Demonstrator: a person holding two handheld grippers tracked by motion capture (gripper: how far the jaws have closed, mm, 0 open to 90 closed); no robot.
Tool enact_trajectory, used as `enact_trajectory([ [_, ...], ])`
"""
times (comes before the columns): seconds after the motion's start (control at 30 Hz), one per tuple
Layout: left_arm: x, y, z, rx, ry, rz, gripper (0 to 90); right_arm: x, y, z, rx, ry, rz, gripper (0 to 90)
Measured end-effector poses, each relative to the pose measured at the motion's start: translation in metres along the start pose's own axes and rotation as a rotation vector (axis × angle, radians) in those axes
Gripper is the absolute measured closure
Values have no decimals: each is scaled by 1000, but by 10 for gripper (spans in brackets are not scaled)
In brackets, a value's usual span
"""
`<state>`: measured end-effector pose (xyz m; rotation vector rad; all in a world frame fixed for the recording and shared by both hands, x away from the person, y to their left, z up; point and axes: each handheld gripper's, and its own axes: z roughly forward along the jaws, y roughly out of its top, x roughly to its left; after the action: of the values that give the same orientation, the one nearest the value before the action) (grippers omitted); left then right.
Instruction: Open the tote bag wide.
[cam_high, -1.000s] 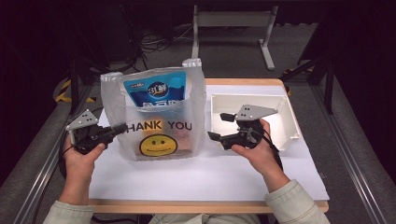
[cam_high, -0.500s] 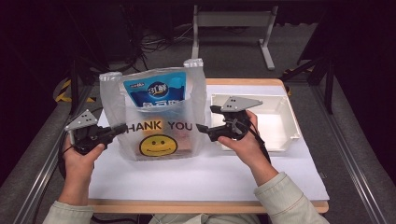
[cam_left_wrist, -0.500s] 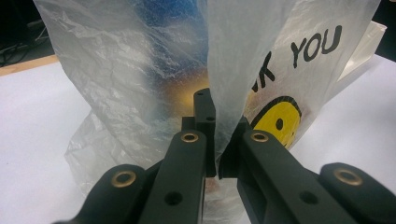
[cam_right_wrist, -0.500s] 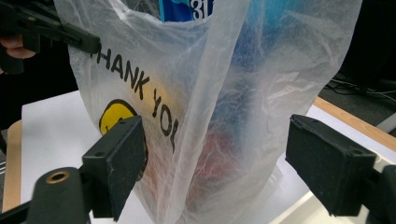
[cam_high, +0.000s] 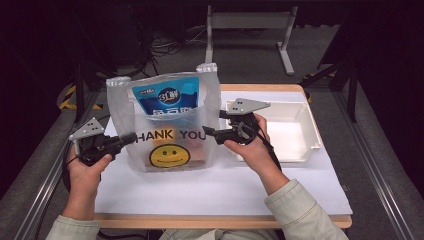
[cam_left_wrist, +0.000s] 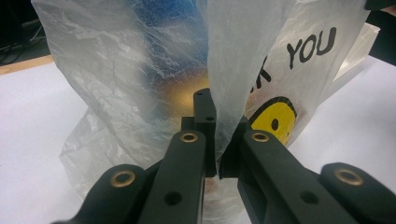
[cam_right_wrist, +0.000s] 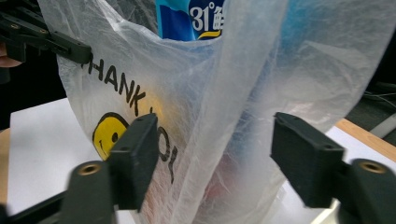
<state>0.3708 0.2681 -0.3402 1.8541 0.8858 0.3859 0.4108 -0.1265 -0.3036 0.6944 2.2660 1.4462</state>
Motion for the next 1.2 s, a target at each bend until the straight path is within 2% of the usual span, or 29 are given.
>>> enact_trajectory([
  [0.03, 0, 0, 0, 0, 0, 3, 892, 0, 1, 1, 2, 0, -1, 375],
  [0.07, -1, 0, 0, -1, -3, -3, 891, 0, 1, 3, 7, -13, -6, 433],
  [0.1, -1, 0, 0, -1, -3, -3, 891, 0, 1, 3, 7, -13, -6, 433],
  [0.17, -1, 0, 1, 0, -3, -3, 891, 0, 2, 3, 8, -27, -12, 547],
  [0.23, -1, 0, 0, 1, -3, -2, 891, -1, 2, 4, 15, -27, -14, 698],
  [0.33, 0, 0, 0, 1, -3, -3, 891, 0, 2, 4, 30, -17, -24, 836],
  [0.37, 0, 0, 0, 1, -3, -3, 891, 0, 2, 4, 30, -17, -24, 836],
  [0.43, -1, 0, 0, 2, -1, -1, 891, 0, 2, 4, 36, -8, -29, 897],
  [0.63, 1, -1, -2, 4, 23, 1, 884, 0, 1, 2, 36, -7, -34, 900],
  [0.8, 3, -2, -5, 1, 40, 0, 882, -5, -3, 2, 37, -15, -19, 900],
  [0.93, 6, -4, -6, -3, 47, -11, 881, -12, -6, 1, 35, -17, 10, 900],
  [1.03, 8, -5, -6, -1, 55, -11, 881, -13, -7, 2, 36, -20, 8, 900],
  [1.2, 13, -8, -5, 7, 69, -34, 882, -14, -7, 5, 42, -30, 7, 900],
])
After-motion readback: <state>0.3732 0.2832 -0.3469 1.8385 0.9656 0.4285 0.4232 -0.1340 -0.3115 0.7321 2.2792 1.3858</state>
